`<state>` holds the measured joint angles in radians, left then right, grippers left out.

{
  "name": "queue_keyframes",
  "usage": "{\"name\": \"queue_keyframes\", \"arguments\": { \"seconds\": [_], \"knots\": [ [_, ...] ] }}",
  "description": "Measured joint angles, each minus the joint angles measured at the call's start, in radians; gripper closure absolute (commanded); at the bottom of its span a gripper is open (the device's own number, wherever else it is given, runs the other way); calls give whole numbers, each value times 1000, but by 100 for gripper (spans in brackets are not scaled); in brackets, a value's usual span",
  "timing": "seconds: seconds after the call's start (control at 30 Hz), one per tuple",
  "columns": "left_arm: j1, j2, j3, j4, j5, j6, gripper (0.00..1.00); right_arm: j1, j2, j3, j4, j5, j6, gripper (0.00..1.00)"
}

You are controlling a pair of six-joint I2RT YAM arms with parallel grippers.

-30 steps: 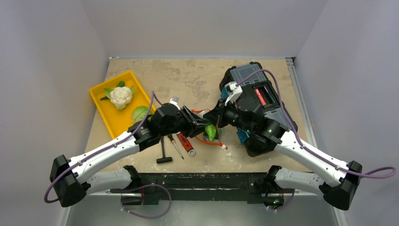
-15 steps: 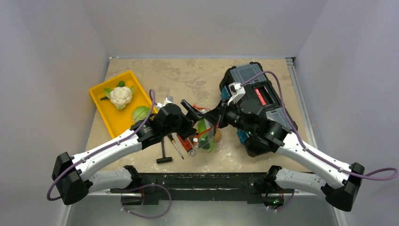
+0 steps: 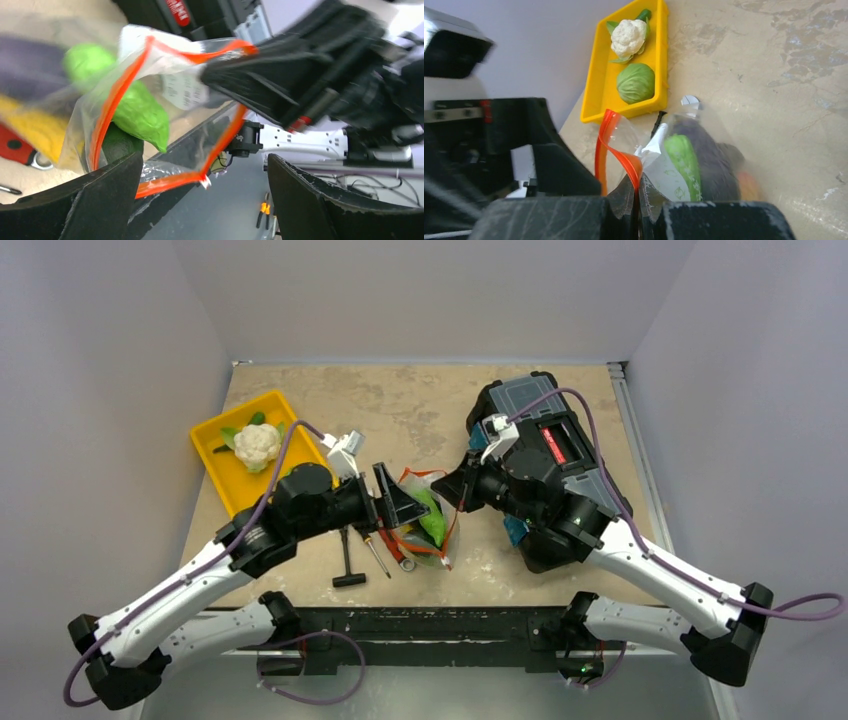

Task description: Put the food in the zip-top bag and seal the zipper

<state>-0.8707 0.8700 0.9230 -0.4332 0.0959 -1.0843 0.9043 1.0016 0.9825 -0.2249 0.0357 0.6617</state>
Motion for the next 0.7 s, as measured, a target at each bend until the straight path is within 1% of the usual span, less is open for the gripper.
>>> {"name": "queue_keyframes", "arguments": {
  "seconds": [0.1,0.2,0.37,0.47,0.53,0.6,0.7],
  "knots": [
    [0,-48,50,-26,26,110,7,1,21,0,0,-1,-13,100],
    [0,-55,115,-47,39,190,8,1,49,0,5,-8,-29,100],
    [0,-5,198,-54,74,243,13,1,82,0,10,-32,-43,100],
    [0,31,219,-56,98,274,13,1,85,0,14,-32,-47,100],
    [5,44,229,-90,87,304,12,1,83,0,17,-27,-53,100],
    [26,39,253,-158,48,330,9,1,82,0,16,-21,-62,100],
    [103,16,301,-271,-47,370,1,1,81,0,13,-10,-81,100]
  ]
}}
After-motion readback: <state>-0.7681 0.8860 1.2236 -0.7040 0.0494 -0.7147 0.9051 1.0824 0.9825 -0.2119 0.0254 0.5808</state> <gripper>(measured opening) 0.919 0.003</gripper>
